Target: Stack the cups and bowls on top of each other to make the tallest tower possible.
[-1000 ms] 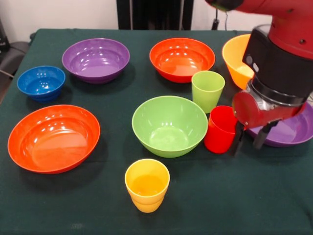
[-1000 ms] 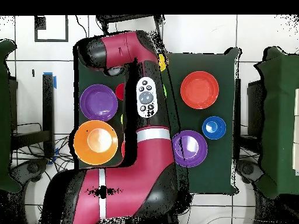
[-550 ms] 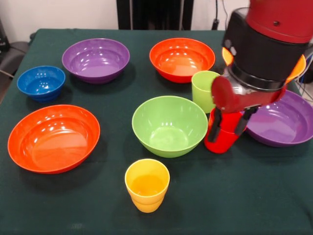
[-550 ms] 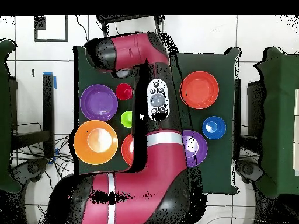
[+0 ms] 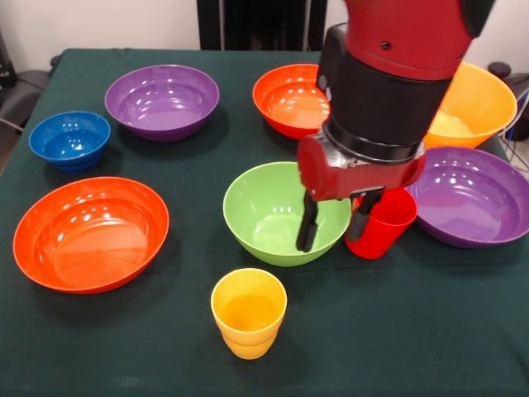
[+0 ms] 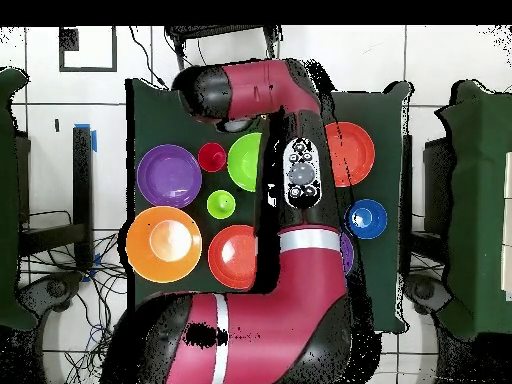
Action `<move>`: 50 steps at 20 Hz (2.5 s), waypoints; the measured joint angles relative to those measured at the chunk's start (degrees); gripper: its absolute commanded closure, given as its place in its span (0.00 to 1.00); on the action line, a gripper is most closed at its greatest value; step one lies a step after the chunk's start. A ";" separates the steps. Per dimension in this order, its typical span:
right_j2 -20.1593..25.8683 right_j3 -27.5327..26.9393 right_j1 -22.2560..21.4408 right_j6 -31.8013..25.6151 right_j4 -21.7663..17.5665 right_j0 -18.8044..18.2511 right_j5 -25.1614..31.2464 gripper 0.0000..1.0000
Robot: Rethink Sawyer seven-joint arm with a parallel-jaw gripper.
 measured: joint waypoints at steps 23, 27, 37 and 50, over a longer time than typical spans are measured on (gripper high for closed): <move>0.05 14.06 -2.76 0.00 -0.63 -0.42 -5.65 0.00; 0.08 15.79 -3.77 0.00 -0.70 -0.42 -5.65 0.00; 0.08 18.87 -5.99 0.00 -0.69 -0.42 -5.65 0.00; 0.56 20.32 -5.83 0.00 -0.70 -0.43 -7.06 0.00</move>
